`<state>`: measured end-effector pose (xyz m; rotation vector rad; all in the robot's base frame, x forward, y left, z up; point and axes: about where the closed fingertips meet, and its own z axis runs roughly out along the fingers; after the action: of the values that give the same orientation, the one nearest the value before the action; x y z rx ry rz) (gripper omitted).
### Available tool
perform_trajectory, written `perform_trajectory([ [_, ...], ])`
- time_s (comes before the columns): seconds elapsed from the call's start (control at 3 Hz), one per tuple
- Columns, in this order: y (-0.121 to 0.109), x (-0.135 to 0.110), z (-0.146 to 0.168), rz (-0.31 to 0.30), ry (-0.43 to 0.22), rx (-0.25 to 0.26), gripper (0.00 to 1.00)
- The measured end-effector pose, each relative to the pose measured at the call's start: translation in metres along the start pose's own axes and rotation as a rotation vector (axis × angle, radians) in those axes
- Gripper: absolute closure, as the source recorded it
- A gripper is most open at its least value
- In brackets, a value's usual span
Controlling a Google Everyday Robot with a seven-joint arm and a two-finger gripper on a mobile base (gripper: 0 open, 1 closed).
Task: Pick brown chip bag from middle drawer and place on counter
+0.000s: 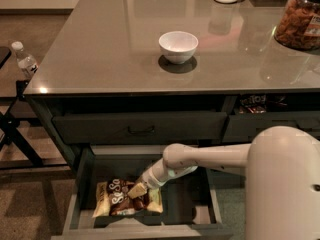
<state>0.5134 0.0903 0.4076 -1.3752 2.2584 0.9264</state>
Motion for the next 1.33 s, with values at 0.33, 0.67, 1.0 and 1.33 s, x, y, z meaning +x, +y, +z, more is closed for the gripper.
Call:
perform_trajectory([
  [0.33, 0.002, -0.012, -0.015, 0.008, -0.037, -0.004, 1.00],
  [0.67, 0.002, -0.018, -0.030, 0.018, -0.066, 0.004, 1.00],
  [1.0, 0.004, -0.019, -0.045, 0.036, -0.100, 0.015, 1.00],
  [1.33, 0.011, -0.029, -0.084, 0.044, -0.137, 0.056, 1.00],
])
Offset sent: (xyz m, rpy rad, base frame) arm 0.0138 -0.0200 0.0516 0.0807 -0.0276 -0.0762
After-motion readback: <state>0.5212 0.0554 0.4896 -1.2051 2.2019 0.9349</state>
